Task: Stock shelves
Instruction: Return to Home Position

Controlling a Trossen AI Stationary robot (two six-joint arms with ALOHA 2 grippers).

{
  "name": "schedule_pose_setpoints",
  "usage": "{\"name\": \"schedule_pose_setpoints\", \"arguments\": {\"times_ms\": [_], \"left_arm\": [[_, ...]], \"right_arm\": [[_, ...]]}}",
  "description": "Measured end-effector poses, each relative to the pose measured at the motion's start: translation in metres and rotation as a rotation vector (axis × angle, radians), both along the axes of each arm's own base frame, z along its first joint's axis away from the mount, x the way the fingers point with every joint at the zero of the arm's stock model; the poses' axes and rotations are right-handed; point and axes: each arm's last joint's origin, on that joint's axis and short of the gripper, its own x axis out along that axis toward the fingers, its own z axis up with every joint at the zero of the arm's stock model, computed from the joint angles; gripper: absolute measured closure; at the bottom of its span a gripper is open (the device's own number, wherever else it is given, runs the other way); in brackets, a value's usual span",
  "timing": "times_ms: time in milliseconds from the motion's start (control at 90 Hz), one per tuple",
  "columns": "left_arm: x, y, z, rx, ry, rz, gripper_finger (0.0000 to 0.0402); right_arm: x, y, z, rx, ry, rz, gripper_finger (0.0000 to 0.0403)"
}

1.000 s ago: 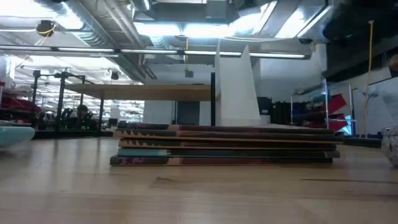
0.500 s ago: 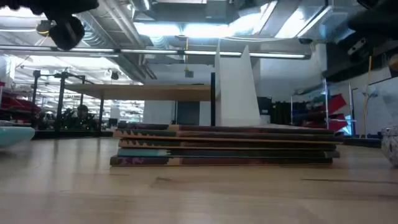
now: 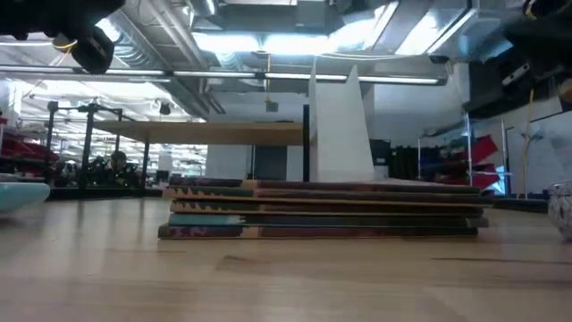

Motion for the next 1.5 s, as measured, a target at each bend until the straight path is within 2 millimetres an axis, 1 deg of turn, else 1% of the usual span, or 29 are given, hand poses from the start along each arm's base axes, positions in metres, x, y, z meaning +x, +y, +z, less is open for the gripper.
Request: {"name": "schedule_pose_setpoints", "arguments": {"times_ms": [178,244,389,444,533,733,833,978,1067,1200,1500], "left_arm": [[0.004,-0.001,-0.012,0.001,0.058,0.016,0.0401],[0.006,-0.001,-0.018,0.002,0.06,0.032,0.0401],[0.011,-0.002,-0.032,0.019,0.052,0.04,0.0401],[0.013,-0.003,-0.039,0.028,0.053,0.044,0.0401],[0.016,-0.002,-0.049,0.03,0.054,0.047,0.0402],[0.017,0.001,-0.049,0.06,0.052,0.059,0.0402],[0.017,0.003,-0.05,0.083,0.064,0.081,0.0402],[0.018,0.006,-0.05,0.115,0.068,0.13,0.0402],[0.018,0.007,-0.05,0.101,0.07,0.143,0.0402],[0.018,0.007,-0.05,0.093,0.07,0.144,0.0401],[0.018,0.007,-0.05,0.093,0.07,0.144,0.0401]], "right_arm": [[0.006,0.003,-0.015,0.016,-0.074,0.015,0.0403],[0.007,0.003,-0.014,-0.004,-0.083,0.011,0.0403],[0.008,-0.002,-0.009,-0.071,-0.147,-0.059,0.0403],[0.008,-0.004,-0.007,-0.106,-0.18,-0.06,0.0403],[0.01,-0.007,-0.007,-0.144,-0.186,-0.037,0.0403],[0.012,-0.019,-0.007,-0.195,-0.2,-0.043,0.0403],[0.013,-0.026,-0.007,-0.22,-0.19,-0.097,0.0403],[0.013,-0.034,-0.012,-0.2,-0.133,-0.165,0.0403],[0.013,-0.036,-0.018,-0.204,-0.062,-0.21,0.0403],[0.014,-0.039,-0.019,-0.206,-0.045,-0.309,0.0403],[0.014,-0.039,-0.019,-0.207,-0.043,-0.314,0.0403]]}}
